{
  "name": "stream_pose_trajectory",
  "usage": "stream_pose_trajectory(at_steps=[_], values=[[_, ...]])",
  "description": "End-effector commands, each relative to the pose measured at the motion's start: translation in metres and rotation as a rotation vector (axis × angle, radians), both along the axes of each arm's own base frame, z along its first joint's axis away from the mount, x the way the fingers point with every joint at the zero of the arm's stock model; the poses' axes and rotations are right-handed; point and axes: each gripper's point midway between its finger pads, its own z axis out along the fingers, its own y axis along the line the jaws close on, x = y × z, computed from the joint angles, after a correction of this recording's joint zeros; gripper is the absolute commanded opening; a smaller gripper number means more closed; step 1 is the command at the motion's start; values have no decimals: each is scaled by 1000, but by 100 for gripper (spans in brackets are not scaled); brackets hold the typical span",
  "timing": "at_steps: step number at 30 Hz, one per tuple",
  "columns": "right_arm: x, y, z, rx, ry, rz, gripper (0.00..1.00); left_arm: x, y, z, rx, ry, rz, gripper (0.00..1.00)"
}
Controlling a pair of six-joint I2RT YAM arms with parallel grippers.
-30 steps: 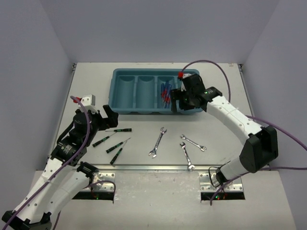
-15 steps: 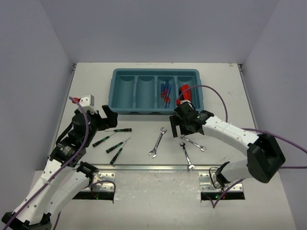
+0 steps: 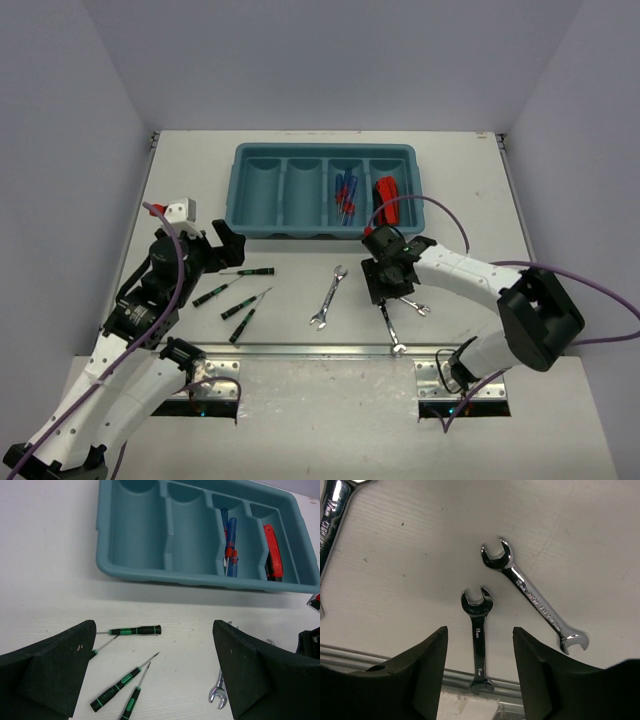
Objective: Sort the tools into containers
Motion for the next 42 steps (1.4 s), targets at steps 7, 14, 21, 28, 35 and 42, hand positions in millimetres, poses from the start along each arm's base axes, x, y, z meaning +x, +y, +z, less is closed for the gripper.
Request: stream_pose_trajectory(at_steps=[7,14,21,28,35,42], values=[[-44,-7,-21,-5,142,-8,48,2,-6,11,-20,-43,-21,100],[-61,-14,-35,-33,196,0,43,2,-6,12,-21,-44,-22,100],[-71,-21,-54,-81,261,5,34,2,-6,12,-20,-43,-21,100],[-71,-17,-66,-73,278,13,19,3,-6,11,-20,-40,-23,100],[-65,-15,-71,-86,266,17,5,2,-6,11,-22,-43,-25,100],[-63,-4,-69,-28,259,35,0,2,-7,11,-20,-39,-30,100]])
